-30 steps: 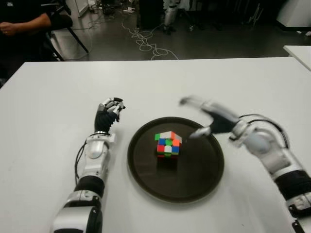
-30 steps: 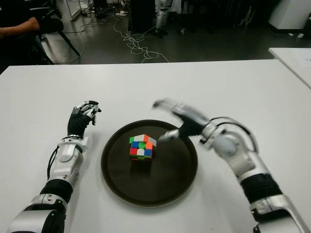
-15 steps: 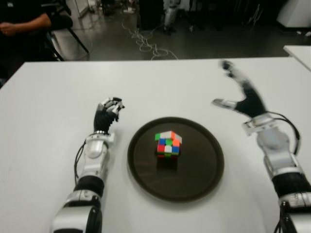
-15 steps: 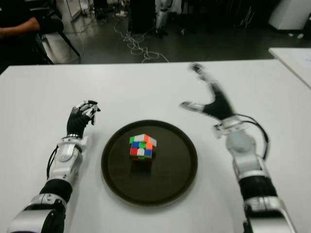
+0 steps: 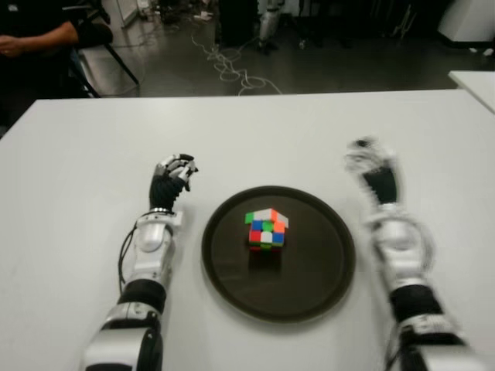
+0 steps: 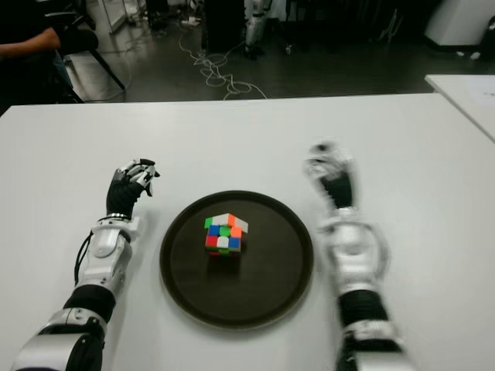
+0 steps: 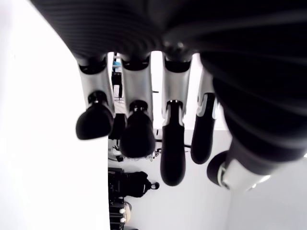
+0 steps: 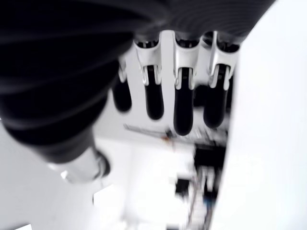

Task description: Pick up the Rubik's Cube and put it in the plate

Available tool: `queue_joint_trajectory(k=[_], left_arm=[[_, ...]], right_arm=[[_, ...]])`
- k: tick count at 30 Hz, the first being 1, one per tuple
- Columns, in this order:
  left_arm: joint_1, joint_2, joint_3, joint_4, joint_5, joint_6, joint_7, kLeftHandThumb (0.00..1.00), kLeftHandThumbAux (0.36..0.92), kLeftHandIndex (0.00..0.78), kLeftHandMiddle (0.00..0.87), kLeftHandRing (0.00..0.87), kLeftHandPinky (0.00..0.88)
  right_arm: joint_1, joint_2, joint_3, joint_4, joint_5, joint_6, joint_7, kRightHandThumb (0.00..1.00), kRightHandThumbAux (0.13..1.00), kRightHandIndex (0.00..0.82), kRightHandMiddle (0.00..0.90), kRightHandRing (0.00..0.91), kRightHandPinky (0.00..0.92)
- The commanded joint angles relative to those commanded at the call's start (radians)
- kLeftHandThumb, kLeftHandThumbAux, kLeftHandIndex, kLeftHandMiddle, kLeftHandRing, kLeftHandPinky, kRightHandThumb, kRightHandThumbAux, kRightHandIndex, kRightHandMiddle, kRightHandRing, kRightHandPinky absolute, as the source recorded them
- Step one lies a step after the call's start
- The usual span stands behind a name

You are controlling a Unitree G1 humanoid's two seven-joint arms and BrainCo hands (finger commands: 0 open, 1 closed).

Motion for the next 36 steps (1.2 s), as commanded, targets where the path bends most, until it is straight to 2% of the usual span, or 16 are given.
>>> queue_joint_trajectory(k=[5,10,17,29,36], left_arm=[[-0.001,-0.003,0.002,-0.003,-0.009,-0.001,-0.008,0.854,0.657,0.422,0.564,0.756,0.761],[-0.001,-0.008,0.004,-0.009,-0.017,0.005,-0.010,0.856,0.655,0.426,0.557,0.755,0.767],[0.002,-0.013,0.006,-0.020,-0.023,0.009,-0.008,0.857,0.655,0.426,0.554,0.762,0.786],[-0.003,-0.011,0.012,-0.004,-0.027,-0.003,-0.024,0.858,0.656,0.426,0.550,0.777,0.806],[-0.010,-0.005,0.011,0.016,-0.017,-0.021,-0.018,0.855,0.656,0.423,0.559,0.758,0.765]], right_arm=[[-0.038,-0.020,0.005,0.121,-0.050,-0.036,-0.022,0.685,0.723,0.408,0.334,0.348,0.387],[-0.053,-0.031,0.013,0.163,-0.080,-0.047,-0.042,0.691,0.723,0.411,0.354,0.365,0.396],[-0.059,-0.038,0.020,0.175,-0.110,-0.052,-0.072,0.691,0.722,0.411,0.365,0.376,0.401],[-0.071,-0.042,0.015,0.182,-0.108,-0.028,-0.068,0.693,0.723,0.411,0.367,0.383,0.411],[-0.080,-0.047,0.021,0.199,-0.120,-0.029,-0.070,0.693,0.722,0.413,0.374,0.388,0.414]])
